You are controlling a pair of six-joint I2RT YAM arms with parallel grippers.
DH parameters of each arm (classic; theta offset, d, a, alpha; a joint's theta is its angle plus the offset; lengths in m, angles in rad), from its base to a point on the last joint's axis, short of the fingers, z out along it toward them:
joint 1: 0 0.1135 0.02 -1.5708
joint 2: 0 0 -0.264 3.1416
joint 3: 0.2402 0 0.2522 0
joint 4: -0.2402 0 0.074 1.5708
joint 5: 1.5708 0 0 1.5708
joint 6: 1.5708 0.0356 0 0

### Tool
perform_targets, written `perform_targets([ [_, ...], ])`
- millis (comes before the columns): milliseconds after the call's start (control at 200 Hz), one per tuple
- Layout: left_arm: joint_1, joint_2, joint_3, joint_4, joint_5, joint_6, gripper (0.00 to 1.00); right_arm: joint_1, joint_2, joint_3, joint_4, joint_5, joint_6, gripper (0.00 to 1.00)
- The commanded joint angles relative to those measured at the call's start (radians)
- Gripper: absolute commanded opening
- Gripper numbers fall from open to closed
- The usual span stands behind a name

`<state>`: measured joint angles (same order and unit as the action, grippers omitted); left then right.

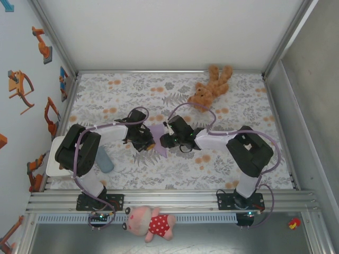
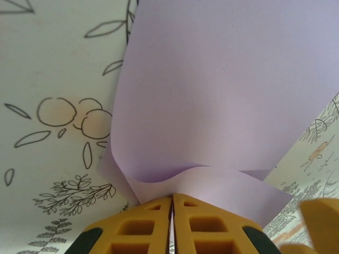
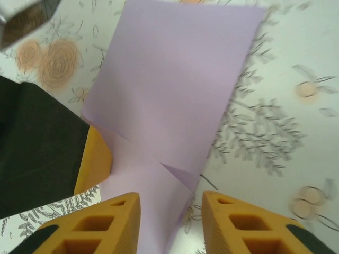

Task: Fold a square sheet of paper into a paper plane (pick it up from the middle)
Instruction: Third fold the triangle at the center of the table.

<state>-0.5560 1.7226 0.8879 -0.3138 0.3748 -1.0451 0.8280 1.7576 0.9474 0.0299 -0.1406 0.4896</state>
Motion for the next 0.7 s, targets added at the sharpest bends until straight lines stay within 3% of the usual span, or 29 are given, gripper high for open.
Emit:
perform_targets([
  [0,0.002,0.046,-0.030,-0.051,-0.050,-0.020,0.09,-0.010,-0.054,0.043,-0.133,0.093,0.043,0.36],
  [90,0.001,0.047,-0.027,-0.052,-0.052,-0.021,0.09,-0.012,-0.068,0.047,-0.159,0.066,0.064,0.29],
  [195,0.002,0.043,-0.031,-0.049,-0.052,-0.028,0.09,-0.015,-0.076,0.041,-0.130,-0.075,0.077,0.15],
  [406,0.001,0.034,-0.030,-0.045,-0.050,-0.030,0.09,-0.011,-0.043,-0.022,0.039,-0.316,0.163,0.10],
  [696,-0.001,0.030,-0.021,-0.046,-0.038,-0.028,0.09,0.008,0.053,-0.002,0.075,-0.375,0.184,0.05],
])
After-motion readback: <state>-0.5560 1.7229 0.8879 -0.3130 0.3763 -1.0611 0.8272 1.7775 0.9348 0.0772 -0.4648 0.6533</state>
